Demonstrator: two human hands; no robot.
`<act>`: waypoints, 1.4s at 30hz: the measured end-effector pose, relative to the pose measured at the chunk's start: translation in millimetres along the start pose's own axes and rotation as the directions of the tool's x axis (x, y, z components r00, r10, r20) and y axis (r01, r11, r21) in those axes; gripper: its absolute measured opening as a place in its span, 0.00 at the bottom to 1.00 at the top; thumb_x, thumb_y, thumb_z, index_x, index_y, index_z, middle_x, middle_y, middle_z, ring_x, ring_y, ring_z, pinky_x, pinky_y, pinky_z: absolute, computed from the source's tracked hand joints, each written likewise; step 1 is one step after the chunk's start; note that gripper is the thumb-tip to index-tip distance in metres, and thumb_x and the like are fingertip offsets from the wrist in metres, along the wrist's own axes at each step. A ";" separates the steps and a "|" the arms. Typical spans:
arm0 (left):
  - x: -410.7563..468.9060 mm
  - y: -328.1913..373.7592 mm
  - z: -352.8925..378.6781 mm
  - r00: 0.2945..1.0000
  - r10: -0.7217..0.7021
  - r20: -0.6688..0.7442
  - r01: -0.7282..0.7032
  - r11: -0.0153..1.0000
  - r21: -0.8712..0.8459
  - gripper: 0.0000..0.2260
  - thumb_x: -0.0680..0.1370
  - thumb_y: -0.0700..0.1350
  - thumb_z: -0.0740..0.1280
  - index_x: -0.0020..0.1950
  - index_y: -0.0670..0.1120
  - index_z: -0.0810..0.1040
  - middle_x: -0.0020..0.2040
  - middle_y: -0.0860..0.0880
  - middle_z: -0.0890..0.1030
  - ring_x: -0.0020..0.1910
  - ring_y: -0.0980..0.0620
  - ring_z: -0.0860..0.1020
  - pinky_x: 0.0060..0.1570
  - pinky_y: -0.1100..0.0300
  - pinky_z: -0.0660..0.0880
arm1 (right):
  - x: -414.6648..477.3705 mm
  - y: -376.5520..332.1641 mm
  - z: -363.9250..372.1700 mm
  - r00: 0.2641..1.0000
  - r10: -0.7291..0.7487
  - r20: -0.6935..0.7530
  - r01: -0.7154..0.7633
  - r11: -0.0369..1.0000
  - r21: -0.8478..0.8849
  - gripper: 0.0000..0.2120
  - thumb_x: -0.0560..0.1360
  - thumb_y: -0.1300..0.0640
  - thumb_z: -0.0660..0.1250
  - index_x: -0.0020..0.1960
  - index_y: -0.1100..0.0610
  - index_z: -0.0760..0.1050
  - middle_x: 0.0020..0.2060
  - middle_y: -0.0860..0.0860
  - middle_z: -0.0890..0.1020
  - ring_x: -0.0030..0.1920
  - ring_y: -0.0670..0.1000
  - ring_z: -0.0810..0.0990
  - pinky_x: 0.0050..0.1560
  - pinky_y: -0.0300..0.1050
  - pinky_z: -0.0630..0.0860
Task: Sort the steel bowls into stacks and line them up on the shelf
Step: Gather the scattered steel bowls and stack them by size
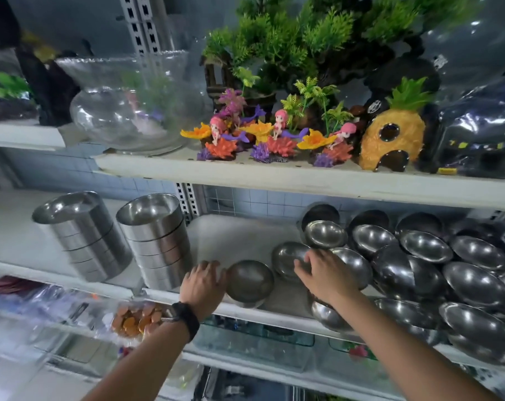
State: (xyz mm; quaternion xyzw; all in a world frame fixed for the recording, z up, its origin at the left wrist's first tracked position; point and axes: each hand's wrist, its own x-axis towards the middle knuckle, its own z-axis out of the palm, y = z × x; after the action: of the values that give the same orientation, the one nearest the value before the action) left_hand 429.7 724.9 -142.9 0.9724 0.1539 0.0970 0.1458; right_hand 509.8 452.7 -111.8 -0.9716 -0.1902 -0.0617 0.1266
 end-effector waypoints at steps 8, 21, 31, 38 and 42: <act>20.7 12.2 1.8 0.996 0.029 0.090 -0.018 0.993 -0.120 0.18 0.82 0.57 0.56 0.65 0.51 0.76 0.62 0.45 0.79 0.61 0.42 0.77 0.60 0.51 0.71 | 7.1 1.4 -8.0 0.998 0.026 -0.057 -0.029 0.999 -0.046 0.20 0.81 0.38 0.54 0.52 0.52 0.74 0.48 0.48 0.82 0.47 0.50 0.80 0.44 0.45 0.74; 40.0 3.8 17.4 0.971 0.124 0.203 -0.051 0.942 -0.332 0.16 0.79 0.57 0.57 0.59 0.53 0.79 0.58 0.46 0.79 0.59 0.43 0.78 0.57 0.53 0.74 | -39.1 19.3 -37.8 0.943 0.293 -0.160 -0.318 0.934 -0.165 0.20 0.82 0.41 0.54 0.55 0.54 0.77 0.44 0.48 0.82 0.42 0.48 0.80 0.41 0.42 0.76; 42.9 -1.6 28.0 0.935 0.190 0.299 -0.054 0.911 -0.409 0.22 0.74 0.61 0.50 0.58 0.54 0.77 0.54 0.46 0.79 0.56 0.42 0.78 0.58 0.50 0.73 | -97.7 18.5 -39.7 0.801 0.585 -0.125 -0.597 0.796 -0.099 0.18 0.81 0.42 0.56 0.43 0.54 0.73 0.32 0.48 0.78 0.33 0.49 0.79 0.37 0.45 0.79; 45.6 -1.6 26.5 0.918 0.220 0.330 -0.039 0.877 -0.479 0.23 0.74 0.60 0.50 0.59 0.54 0.77 0.55 0.46 0.80 0.55 0.43 0.78 0.57 0.51 0.74 | -113.8 0.0 -15.6 0.725 0.688 0.023 -0.688 0.726 -0.004 0.24 0.83 0.39 0.49 0.45 0.54 0.74 0.32 0.49 0.79 0.31 0.44 0.78 0.33 0.42 0.77; 44.8 -3.5 25.5 0.913 0.233 0.334 -0.035 0.862 -0.506 0.24 0.74 0.58 0.50 0.62 0.53 0.78 0.56 0.46 0.80 0.55 0.44 0.77 0.55 0.54 0.73 | -110.2 -7.1 -10.3 0.655 0.747 0.116 -0.754 0.633 0.179 0.21 0.82 0.41 0.51 0.45 0.55 0.73 0.31 0.51 0.81 0.28 0.49 0.83 0.38 0.51 0.84</act>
State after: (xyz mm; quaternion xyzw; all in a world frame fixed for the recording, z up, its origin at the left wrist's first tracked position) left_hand 476.5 736.3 -161.5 0.9118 0.0231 -0.0494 0.4070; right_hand 404.9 417.3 -118.8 -0.9442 0.2232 0.0319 0.2400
